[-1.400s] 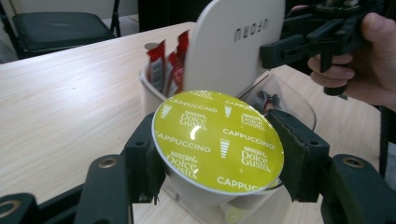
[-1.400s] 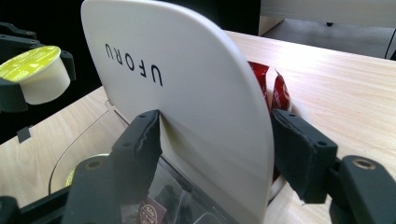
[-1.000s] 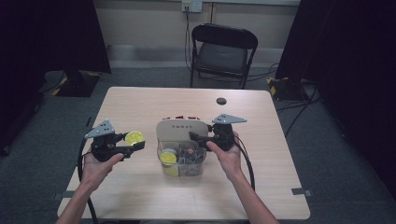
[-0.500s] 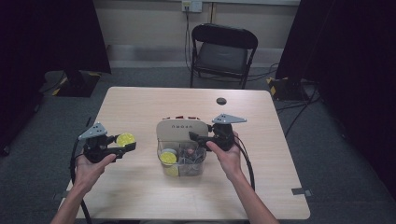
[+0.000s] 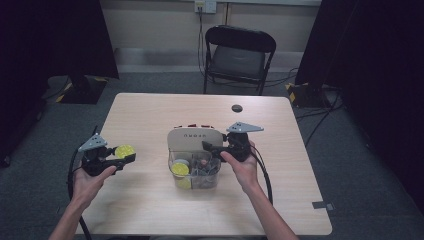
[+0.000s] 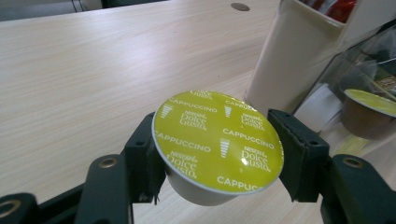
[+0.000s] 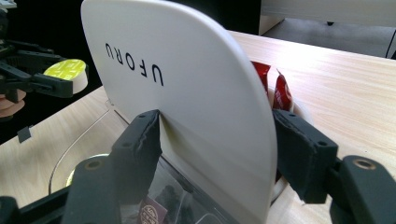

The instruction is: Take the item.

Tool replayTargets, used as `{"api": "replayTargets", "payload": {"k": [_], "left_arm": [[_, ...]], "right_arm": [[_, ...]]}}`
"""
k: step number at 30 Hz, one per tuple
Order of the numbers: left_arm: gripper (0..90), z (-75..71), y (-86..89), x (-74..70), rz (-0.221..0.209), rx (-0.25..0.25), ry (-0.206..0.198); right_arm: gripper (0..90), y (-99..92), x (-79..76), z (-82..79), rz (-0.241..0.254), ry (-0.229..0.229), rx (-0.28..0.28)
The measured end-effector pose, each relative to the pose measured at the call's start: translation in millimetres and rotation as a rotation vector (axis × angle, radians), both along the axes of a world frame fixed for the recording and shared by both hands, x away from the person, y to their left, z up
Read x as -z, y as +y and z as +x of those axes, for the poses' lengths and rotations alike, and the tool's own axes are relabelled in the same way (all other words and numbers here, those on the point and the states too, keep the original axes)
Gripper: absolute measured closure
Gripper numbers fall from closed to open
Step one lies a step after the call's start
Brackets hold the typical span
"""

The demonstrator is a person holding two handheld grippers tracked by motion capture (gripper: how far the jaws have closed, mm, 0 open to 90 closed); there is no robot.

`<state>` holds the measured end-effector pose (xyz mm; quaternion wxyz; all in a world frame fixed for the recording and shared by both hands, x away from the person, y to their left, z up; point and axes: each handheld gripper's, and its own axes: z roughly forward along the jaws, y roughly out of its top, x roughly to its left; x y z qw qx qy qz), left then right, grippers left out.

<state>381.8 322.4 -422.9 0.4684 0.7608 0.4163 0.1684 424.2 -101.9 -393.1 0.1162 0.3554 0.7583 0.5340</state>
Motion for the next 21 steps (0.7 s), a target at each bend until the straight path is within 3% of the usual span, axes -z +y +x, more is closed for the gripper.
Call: {"api": "replayTargets", "payload": {"k": [13, 14, 16, 21], "left_arm": [[40.9, 9.2, 6.3, 13.5, 0.044, -0.051, 0.046], [40.9, 10.3, 6.7, 18.0, 0.023, -0.063, 0.065], [40.9, 10.6, 6.9, 20.4, 0.022, -0.062, 0.073], [40.9, 10.0, 3.3, 28.8, 0.057, -0.087, 0.073]], "right_arm": [[34.8, 1.2, 0.4, 0.3, -0.005, 0.003, -0.006], [34.9, 1.2, 0.4, 0.2, -0.006, 0.003, -0.005], [34.8, 1.3, 0.4, 0.1, -0.005, 0.003, -0.005], [34.9, 1.5, 0.2, 0.1, -0.007, 0.004, -0.005]]}}
